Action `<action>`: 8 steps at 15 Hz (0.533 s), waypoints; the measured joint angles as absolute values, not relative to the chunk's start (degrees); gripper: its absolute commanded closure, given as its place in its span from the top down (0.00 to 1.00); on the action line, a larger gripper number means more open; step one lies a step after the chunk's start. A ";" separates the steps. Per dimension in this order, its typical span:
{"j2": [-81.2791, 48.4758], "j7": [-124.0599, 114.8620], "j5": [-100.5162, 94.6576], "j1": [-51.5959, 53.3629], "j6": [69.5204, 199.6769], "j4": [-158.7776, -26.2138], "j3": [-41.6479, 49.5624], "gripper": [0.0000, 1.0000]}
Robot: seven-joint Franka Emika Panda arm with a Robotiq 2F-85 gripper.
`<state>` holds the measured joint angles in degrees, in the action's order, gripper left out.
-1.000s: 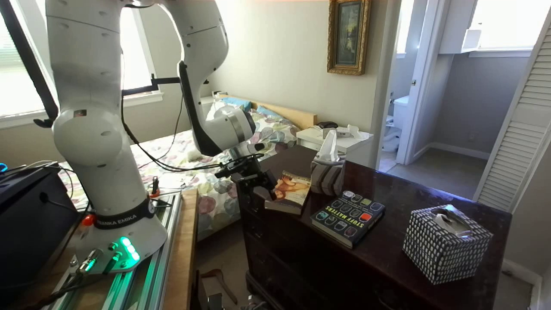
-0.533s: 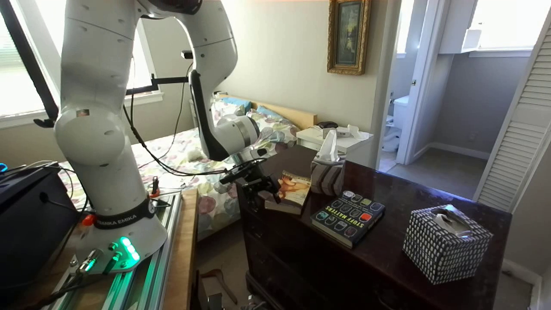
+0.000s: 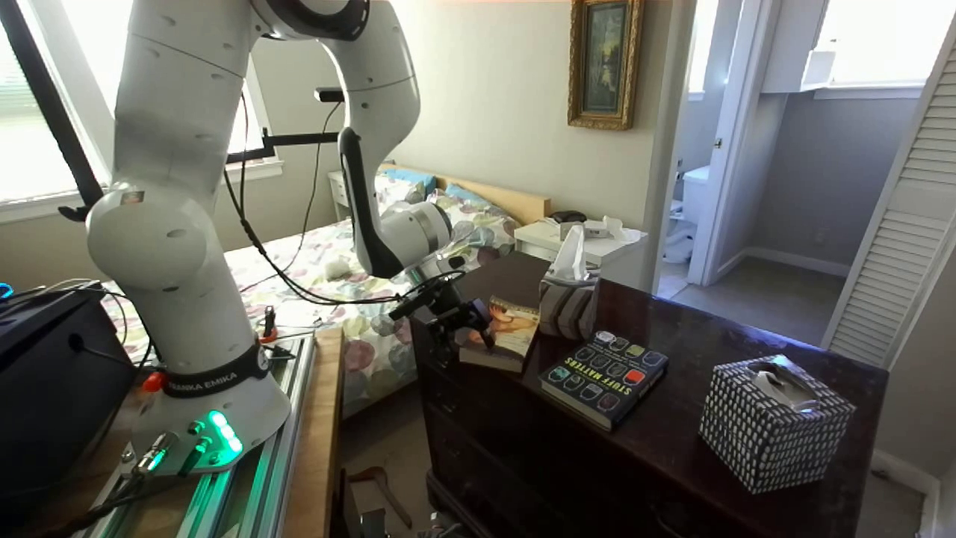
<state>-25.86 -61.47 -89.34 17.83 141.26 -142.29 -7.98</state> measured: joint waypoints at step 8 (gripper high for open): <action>-27.69 -61.69 -89.34 16.27 138.45 -141.24 -9.86 1.00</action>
<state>-27.69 -61.69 -89.34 16.27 138.45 -141.24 -9.86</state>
